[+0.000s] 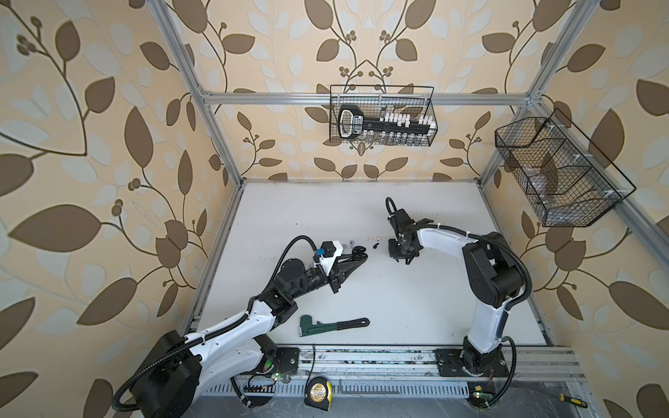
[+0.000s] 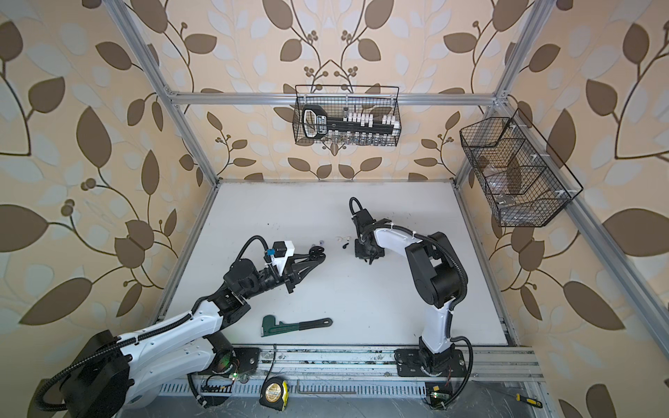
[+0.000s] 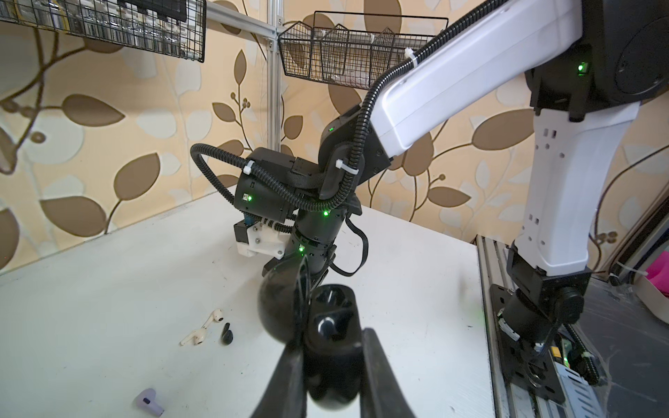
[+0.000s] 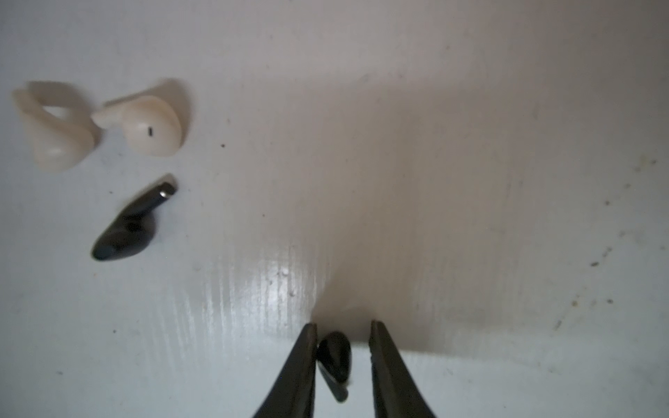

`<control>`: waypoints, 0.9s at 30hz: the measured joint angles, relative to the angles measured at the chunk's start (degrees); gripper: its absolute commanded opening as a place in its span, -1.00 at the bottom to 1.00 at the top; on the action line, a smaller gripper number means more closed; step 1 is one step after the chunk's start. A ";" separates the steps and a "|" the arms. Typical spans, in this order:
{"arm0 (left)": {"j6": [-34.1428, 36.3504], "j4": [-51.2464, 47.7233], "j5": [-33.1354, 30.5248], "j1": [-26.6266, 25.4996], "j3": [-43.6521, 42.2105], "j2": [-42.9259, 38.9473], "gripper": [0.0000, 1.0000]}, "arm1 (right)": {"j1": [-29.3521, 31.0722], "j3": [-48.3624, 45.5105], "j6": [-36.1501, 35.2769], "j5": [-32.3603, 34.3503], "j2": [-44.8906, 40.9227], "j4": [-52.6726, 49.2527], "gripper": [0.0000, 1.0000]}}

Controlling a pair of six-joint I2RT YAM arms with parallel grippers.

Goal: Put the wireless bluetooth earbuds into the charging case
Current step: 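Close the right gripper on the black earbud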

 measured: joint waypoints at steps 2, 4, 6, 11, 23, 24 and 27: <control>0.31 -0.15 0.00 0.00 0.00 -0.22 -1.00 | -0.15 -0.04 0.00 -0.46 -0.07 0.11 -0.51; 0.59 -0.17 0.00 0.00 0.00 -0.28 -1.00 | -0.20 -0.22 0.00 -0.90 -0.17 0.28 -0.52; 0.72 -0.31 0.00 0.00 0.00 -0.28 -1.00 | -0.20 -0.46 0.02 -1.18 -0.31 0.59 -0.53; 0.76 -0.35 0.00 0.00 0.00 -0.24 -1.00 | -0.20 -0.50 0.33 -1.42 -0.33 0.61 -0.58; 0.92 -1.01 0.00 0.00 0.00 -0.22 -1.00 | -0.13 -0.83 0.83 -1.75 -0.59 0.87 -0.62; 0.92 -1.01 0.00 0.00 0.00 -0.22 -1.00 | -0.13 -0.87 0.87 -1.75 -0.63 0.87 -0.63; 0.94 -1.01 0.00 0.00 0.00 -0.22 -1.00 | -0.09 -1.20 1.05 -1.75 -0.85 0.96 -0.71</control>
